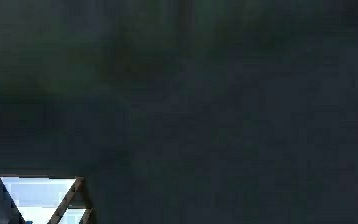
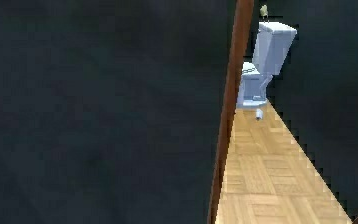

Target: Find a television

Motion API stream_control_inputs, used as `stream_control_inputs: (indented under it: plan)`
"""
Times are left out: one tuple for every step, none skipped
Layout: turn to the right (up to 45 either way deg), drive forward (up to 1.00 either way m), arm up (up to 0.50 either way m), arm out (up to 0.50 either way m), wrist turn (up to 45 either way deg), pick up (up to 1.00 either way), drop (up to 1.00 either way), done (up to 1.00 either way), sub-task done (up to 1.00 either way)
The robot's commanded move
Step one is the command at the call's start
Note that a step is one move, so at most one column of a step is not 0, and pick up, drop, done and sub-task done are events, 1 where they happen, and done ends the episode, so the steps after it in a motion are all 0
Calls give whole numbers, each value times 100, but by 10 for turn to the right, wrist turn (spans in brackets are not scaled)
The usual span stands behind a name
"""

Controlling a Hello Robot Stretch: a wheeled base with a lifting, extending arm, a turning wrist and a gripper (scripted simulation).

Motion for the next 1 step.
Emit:
stream_control_inputs:
  plan:
    - [-450,0,0,0,0,0,0,0,0]
